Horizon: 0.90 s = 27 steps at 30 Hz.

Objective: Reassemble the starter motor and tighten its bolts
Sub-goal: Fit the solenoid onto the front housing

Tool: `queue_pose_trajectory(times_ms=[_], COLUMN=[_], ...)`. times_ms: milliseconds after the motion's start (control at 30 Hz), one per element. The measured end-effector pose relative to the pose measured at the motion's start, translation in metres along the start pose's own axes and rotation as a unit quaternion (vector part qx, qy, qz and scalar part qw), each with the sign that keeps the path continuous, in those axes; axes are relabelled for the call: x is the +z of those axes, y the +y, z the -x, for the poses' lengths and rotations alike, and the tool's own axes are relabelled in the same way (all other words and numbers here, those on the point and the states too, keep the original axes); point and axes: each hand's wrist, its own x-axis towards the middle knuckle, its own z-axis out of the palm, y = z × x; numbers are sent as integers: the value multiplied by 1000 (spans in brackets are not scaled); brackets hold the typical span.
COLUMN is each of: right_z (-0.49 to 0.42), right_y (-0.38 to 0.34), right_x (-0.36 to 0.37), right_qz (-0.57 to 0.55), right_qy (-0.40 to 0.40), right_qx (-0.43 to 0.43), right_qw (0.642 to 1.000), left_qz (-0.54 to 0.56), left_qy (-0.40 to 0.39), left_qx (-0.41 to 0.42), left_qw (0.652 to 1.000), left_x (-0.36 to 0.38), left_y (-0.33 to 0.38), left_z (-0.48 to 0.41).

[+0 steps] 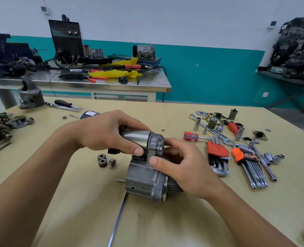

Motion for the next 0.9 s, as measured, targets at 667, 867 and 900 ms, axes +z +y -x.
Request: queue_pose_trajectory(times_ms=[667, 867, 900], right_z=[0, 0, 0], right_y=[0, 2, 2], right_x=[1, 3, 4], right_qz=[-186, -179, -181], right_qy=[3, 3, 1], right_qx=[-13, -22, -26], right_qw=[983, 984, 983], left_qz=[72, 89, 85], left_qy=[5, -5, -2], left_qx=[33, 30, 30], left_qw=[997, 996, 996], left_x=[0, -1, -1], left_y=[-26, -27, -26], left_z=[-8, -12, -12])
